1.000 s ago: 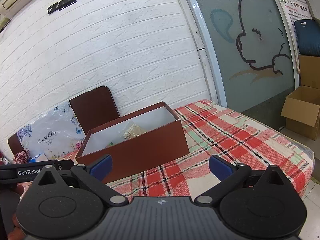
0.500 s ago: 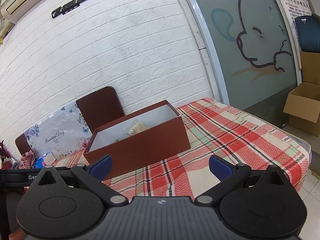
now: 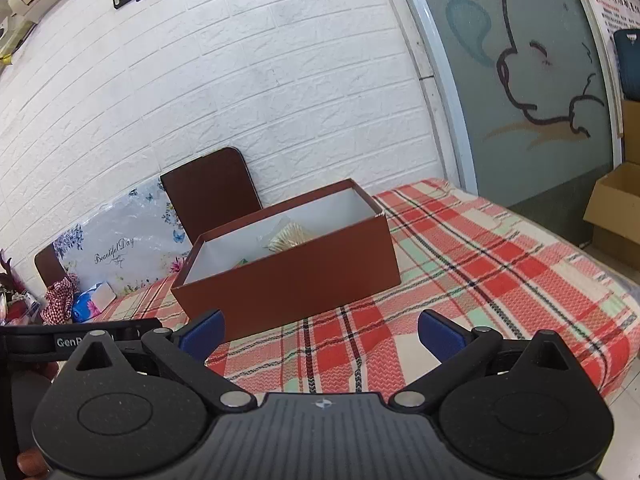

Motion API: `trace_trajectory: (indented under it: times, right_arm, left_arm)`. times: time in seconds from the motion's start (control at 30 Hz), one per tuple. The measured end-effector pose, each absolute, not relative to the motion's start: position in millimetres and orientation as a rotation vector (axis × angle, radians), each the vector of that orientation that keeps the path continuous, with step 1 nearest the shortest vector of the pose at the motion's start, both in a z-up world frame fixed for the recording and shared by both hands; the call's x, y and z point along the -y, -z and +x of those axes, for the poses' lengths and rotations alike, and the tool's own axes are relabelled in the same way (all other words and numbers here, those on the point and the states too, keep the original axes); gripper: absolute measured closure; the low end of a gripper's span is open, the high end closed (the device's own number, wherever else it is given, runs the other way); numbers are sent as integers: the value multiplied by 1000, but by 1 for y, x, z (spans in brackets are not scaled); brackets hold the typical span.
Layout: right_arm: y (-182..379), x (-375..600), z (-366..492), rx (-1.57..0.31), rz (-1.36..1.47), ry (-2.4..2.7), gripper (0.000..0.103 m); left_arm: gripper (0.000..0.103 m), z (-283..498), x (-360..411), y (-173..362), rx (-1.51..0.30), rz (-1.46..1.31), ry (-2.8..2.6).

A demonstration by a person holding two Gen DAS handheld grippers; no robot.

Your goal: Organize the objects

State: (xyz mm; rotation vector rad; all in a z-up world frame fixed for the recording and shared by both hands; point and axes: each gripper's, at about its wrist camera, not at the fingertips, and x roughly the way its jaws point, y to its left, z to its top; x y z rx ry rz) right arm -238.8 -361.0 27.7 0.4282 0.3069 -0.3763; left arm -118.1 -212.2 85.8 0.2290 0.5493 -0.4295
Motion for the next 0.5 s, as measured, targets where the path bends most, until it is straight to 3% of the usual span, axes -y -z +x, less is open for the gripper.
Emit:
trace_trajectory:
  times: [0.5]
  right_arm:
    - [-45, 362, -198, -313, 406, 300, 0]
  left_arm:
    - [0, -71, 219, -92, -670, 220, 421]
